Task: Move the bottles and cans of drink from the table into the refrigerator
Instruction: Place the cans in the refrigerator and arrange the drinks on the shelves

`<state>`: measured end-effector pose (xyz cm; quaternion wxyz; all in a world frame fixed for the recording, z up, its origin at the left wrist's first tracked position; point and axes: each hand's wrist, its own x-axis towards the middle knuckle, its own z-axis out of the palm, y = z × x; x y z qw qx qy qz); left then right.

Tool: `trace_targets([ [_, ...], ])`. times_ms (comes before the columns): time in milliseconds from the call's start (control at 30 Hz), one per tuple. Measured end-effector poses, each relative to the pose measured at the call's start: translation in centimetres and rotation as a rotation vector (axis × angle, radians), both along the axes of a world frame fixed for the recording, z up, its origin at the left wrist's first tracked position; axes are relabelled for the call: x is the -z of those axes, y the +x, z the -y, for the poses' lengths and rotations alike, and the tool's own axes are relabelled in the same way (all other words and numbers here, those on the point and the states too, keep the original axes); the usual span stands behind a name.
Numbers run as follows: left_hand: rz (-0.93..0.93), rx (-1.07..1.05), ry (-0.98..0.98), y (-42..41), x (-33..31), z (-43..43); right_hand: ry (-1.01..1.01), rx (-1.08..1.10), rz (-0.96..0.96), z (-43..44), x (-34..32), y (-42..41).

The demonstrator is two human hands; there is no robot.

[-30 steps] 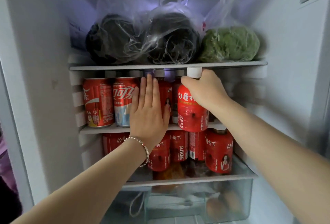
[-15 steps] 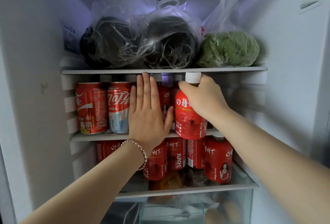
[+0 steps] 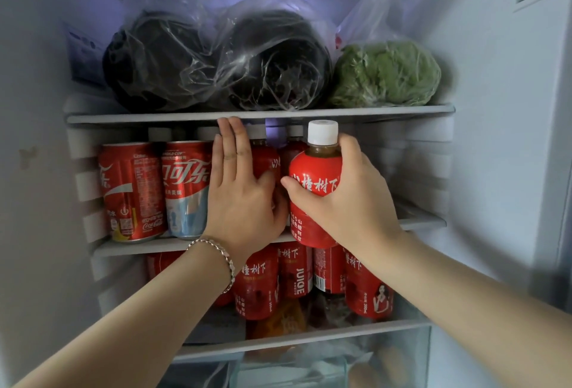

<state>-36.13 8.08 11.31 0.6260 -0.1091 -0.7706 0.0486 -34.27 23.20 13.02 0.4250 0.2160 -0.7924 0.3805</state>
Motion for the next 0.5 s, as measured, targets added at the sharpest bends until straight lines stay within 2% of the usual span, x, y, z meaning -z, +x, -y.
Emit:
trace_targets([
  [100, 0.011, 0.011, 0.001, -0.1, -0.4, 0.2, 0.000, 0.004, 0.027, -0.4, -0.4, -0.3],
  [300, 0.049, 0.020, 0.001, -0.1, -0.2, 0.3, 0.033, -0.010, 0.274, 0.6, -1.5, -5.5],
  [400, 0.043, 0.039, -0.010, -0.3, 0.1, 0.4, 0.154, 0.008, 0.380, 1.8, -1.2, -7.9],
  [500, 0.036, 0.053, -0.017, -0.5, 0.1, 0.4, 0.285, 0.066, 0.400, 3.0, -1.4, -8.8],
])
